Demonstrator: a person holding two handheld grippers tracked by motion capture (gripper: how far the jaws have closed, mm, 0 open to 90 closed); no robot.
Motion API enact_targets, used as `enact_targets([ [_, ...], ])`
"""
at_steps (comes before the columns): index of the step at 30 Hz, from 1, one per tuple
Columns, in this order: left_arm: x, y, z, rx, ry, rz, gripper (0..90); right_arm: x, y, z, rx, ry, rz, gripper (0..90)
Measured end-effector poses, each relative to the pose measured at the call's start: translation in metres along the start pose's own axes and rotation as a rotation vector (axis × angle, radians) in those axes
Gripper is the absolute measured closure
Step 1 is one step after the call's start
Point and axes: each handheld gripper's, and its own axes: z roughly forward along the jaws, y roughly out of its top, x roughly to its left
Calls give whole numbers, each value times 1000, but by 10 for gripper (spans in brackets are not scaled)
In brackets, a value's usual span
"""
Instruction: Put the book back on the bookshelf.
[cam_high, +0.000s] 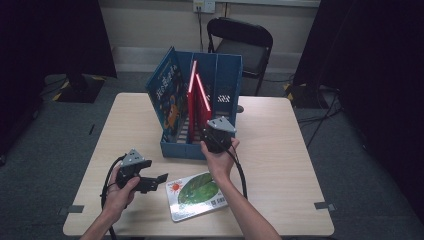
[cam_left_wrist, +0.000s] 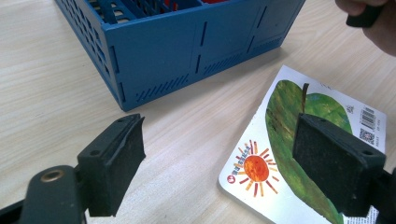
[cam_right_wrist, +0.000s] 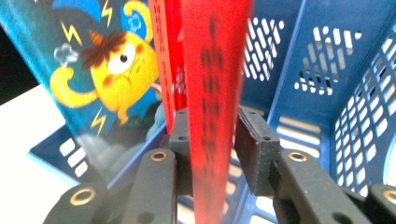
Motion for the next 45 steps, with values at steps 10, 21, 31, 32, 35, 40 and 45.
enact_targets([
  [10, -1, 0, 1, 2, -2, -1, 166, 2, -17, -2, 43, 29, -6, 732],
  [21, 0, 0, 0, -2, -1, 0, 166, 2, -24, -1, -30, -10, 41, 774],
  [31, 0, 0, 1, 2, -2, 0, 166, 8, -27, 0, -68, -71, 78, 791],
  [32, 0, 0, 1, 2, -2, 0, 166, 9, -27, 0, -68, -70, 78, 790],
  [35, 0, 0, 1, 2, -3, 1, 166, 14, -22, 2, -54, -64, 30, 769],
  [40, 0, 0, 1, 0, -2, -1, 166, 18, -21, 4, -15, -24, 10, 729],
  [45, 0, 0, 1, -2, -3, -2, 166, 13, -7, 7, -8, -15, 38, 651],
])
